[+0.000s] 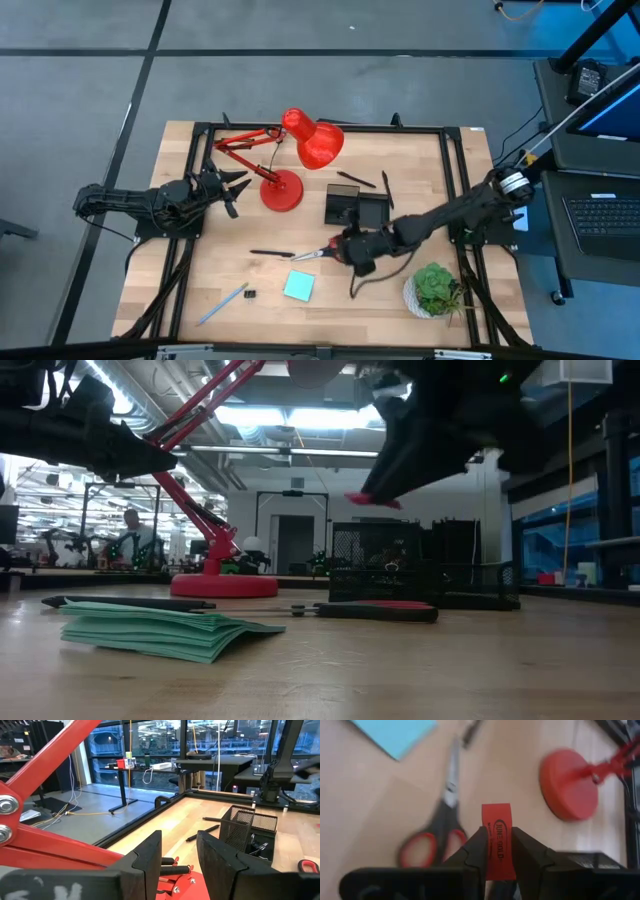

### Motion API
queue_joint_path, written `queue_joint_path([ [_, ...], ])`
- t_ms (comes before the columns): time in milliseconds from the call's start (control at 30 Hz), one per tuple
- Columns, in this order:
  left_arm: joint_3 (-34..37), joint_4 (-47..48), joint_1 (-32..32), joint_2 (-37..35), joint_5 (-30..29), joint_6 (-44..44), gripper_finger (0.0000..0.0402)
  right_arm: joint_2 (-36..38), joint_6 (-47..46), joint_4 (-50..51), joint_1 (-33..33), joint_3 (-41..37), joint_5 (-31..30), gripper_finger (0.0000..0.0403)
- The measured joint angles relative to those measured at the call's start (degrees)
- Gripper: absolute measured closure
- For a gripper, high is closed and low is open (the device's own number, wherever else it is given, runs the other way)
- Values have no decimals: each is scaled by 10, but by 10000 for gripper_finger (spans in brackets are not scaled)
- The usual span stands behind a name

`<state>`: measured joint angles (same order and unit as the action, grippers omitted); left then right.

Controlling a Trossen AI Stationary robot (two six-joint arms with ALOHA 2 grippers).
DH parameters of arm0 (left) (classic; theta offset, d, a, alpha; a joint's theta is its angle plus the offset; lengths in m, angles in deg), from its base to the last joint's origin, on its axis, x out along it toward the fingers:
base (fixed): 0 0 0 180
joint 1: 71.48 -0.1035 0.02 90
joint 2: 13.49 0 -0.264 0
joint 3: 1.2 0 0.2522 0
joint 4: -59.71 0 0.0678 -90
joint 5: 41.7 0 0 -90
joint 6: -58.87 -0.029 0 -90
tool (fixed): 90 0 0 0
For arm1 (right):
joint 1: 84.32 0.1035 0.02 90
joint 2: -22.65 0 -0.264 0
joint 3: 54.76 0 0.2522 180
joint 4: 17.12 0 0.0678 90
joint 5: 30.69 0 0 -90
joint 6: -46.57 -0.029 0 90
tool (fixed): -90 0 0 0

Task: Pick and place office supplies into organizer
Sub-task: Put the red eraser into the black desk organizer

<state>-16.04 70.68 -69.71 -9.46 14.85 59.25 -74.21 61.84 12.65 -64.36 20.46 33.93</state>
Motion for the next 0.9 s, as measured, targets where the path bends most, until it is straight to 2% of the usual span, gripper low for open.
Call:
queue_joint_path([
  [367, 0, 0, 0, 0, 0, 0, 284, -2, -45, 60, -99, 0, 2, 328],
  [500, 0, 0, 0, 0, 0, -1, 284, -2, -49, 56, -118, 0, 40, 328],
  [600, 0, 0, 0, 0, 0, -1, 284, -2, -62, 56, -130, 0, 46, 328],
  [900, 0, 0, 0, 0, 0, -1, 284, -2, -60, -87, -134, -83, 47, 328],
])
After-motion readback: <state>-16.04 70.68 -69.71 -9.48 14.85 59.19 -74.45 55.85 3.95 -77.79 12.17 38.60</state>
